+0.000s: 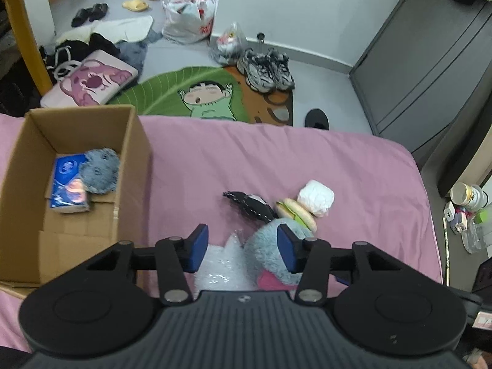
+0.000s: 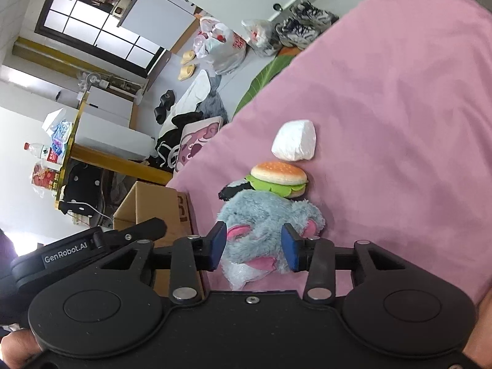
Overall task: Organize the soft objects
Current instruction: 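Grasp the large grey plush with both grippers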
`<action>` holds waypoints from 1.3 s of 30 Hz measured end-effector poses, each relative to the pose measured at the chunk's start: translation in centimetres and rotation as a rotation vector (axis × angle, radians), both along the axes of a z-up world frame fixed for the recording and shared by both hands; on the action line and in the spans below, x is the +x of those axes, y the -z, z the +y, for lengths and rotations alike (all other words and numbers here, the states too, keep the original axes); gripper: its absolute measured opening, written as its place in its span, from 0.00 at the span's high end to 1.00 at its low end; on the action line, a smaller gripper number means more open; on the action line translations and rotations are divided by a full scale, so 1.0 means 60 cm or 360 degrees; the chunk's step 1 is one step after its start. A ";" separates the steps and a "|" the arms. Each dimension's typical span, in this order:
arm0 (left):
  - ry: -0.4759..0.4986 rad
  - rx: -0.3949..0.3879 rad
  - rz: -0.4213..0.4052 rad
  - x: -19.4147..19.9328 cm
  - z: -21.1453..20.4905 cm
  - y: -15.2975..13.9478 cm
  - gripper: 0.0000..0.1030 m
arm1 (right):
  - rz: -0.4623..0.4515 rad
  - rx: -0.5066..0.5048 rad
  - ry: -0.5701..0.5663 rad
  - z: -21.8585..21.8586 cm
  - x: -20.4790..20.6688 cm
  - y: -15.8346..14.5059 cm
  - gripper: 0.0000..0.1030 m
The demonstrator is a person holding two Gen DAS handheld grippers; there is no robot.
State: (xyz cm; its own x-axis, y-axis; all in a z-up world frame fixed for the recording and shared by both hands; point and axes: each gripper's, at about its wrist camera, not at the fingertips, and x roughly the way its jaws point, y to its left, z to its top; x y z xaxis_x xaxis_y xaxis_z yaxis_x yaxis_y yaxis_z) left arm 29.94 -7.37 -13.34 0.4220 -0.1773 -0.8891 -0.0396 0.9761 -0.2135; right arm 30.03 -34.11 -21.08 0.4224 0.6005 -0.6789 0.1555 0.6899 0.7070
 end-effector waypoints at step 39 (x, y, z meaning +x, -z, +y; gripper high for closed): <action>0.0167 -0.0181 0.0226 0.015 -0.049 0.063 0.72 | 0.0215 0.0031 0.0059 -0.021 -0.009 0.040 0.81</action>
